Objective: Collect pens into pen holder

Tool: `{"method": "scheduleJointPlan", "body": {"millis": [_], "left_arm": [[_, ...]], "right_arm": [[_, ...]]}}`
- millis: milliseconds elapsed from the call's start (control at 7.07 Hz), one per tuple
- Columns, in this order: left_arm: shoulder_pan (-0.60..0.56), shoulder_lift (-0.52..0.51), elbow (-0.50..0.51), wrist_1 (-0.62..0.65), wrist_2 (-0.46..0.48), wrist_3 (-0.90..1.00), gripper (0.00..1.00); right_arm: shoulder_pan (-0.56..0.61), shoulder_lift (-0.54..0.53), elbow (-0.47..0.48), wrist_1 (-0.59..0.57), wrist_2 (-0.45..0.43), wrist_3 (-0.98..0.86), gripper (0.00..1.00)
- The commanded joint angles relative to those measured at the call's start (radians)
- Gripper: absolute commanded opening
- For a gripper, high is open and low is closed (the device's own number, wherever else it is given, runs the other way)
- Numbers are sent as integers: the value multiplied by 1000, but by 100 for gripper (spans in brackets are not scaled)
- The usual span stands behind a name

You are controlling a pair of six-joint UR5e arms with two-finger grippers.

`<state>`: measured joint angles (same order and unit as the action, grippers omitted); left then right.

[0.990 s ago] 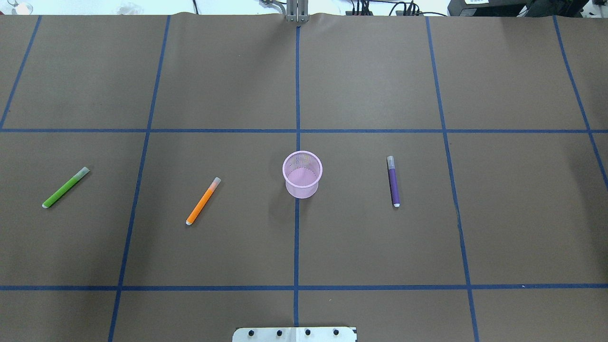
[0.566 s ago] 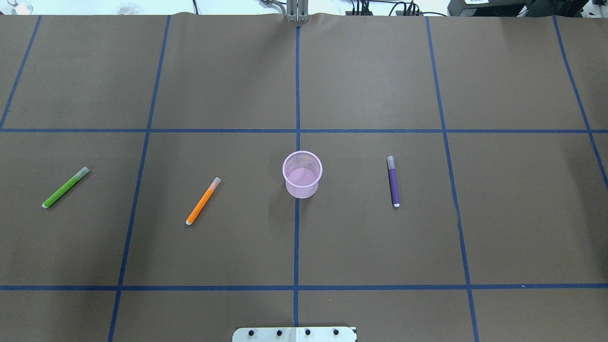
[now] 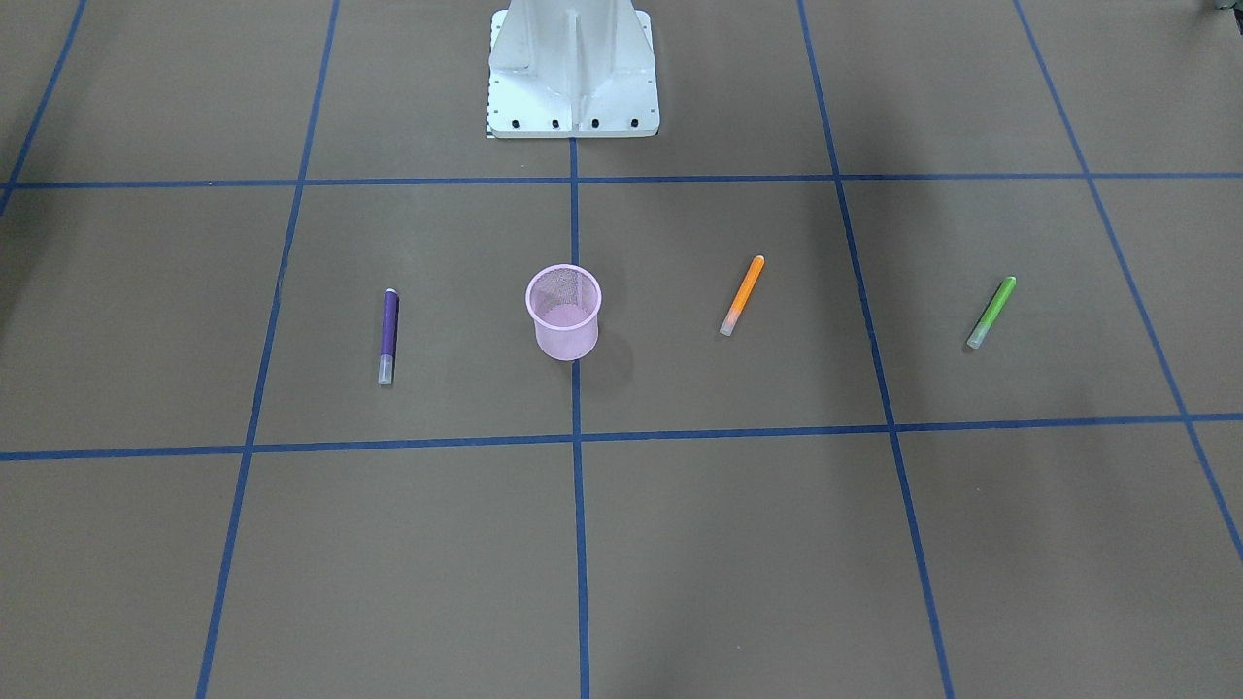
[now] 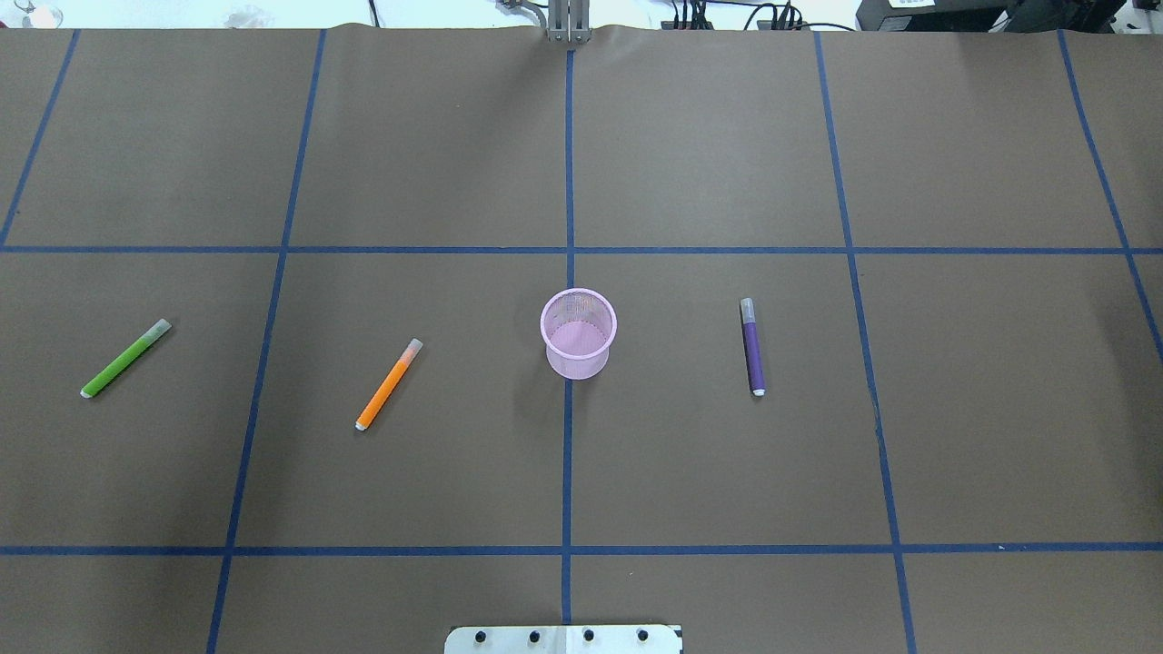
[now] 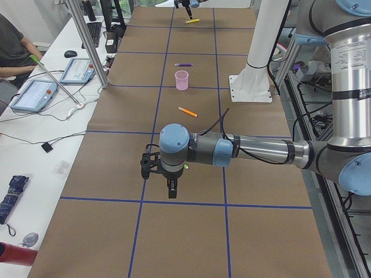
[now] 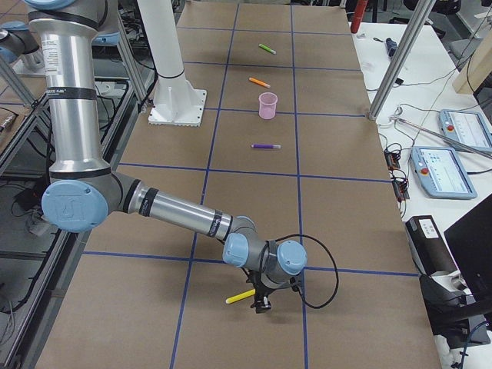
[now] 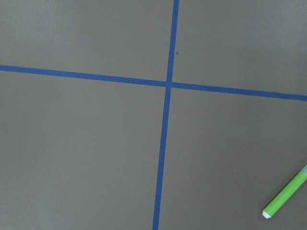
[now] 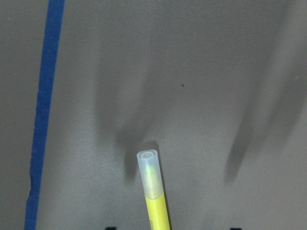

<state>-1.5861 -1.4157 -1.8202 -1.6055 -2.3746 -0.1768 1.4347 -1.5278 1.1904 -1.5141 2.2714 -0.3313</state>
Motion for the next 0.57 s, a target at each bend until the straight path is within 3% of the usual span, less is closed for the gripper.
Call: {"method": "scheduleJointPlan", "body": {"millis": [0,424], "left_arm": [[0,1,1,-1,0,0,100],[0,3,-1,-1,0,0,100]], "right_arm": [[-8,-2,-6,0,-1,-3,83],[-51,-2,-6,0,-4,-3,83]]}}
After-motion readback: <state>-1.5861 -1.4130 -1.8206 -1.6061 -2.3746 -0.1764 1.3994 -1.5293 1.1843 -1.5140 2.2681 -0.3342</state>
